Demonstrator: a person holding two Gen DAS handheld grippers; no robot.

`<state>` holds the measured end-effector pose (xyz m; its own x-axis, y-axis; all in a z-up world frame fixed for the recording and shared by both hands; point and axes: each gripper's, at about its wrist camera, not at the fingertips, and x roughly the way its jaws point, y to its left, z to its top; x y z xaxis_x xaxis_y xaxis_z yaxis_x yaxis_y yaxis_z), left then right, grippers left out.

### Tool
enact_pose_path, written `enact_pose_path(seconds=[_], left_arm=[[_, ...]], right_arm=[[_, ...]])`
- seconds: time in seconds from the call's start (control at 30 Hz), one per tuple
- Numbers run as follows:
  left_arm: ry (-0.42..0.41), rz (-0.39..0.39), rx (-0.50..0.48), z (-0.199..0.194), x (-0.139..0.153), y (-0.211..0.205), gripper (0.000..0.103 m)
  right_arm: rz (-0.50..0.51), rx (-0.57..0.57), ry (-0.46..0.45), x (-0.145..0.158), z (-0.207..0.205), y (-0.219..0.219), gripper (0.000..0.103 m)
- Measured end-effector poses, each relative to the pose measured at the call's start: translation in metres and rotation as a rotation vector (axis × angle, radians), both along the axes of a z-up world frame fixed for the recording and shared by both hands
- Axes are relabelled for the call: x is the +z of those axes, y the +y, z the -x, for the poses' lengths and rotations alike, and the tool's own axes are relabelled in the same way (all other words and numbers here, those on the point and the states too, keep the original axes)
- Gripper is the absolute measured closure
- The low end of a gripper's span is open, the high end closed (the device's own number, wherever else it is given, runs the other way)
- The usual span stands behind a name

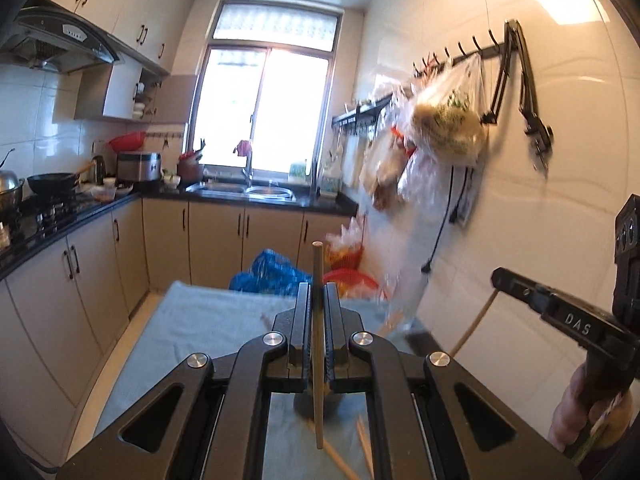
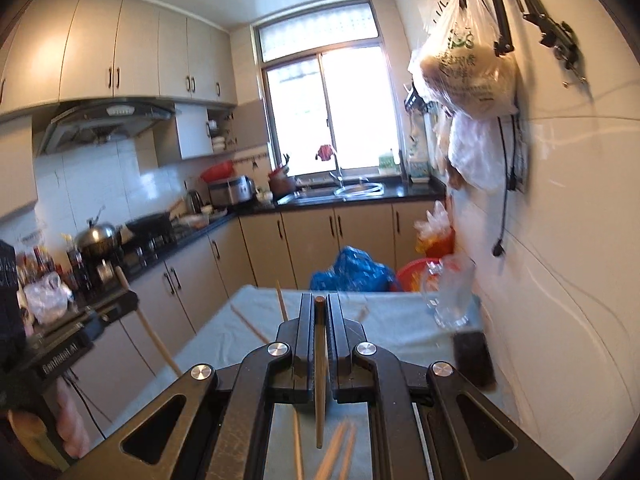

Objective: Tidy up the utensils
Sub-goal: 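Lift the chopsticks with both tools and carry them over the black cup, then open both tools to drop the chopsticks into the black cup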

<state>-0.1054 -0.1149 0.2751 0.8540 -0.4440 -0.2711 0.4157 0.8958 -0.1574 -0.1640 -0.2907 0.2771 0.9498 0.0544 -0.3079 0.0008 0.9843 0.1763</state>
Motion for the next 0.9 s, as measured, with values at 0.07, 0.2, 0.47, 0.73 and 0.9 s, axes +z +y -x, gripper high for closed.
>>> enact_pose_path(seconds=[0.07, 0.2, 0.47, 0.73, 0.9], left_arm=[[-0.013, 0.011, 0.011, -0.017, 0.006, -0.009, 0.098], [-0.016, 0.026, 0.03, -0.052, 0.008, -0.029, 0.098], [0.116, 0.015, 0.02, -0.119, -0.035, -0.049, 0.098], [0.168, 0.004, 0.038, -0.129, -0.06, -0.047, 0.096], [0.142, 0.03, 0.049, -0.108, -0.047, -0.034, 0.068]], right_arm=[[-0.02, -0.002, -0.013, 0.005, -0.017, -0.001, 0.097], [-0.052, -0.009, -0.016, 0.005, -0.052, -0.002, 0.097], [-0.089, -0.004, 0.07, -0.031, -0.104, -0.009, 0.097], [-0.089, -0.007, 0.151, -0.066, -0.123, -0.013, 0.096], [-0.094, -0.023, 0.142, -0.065, -0.119, -0.017, 0.061]])
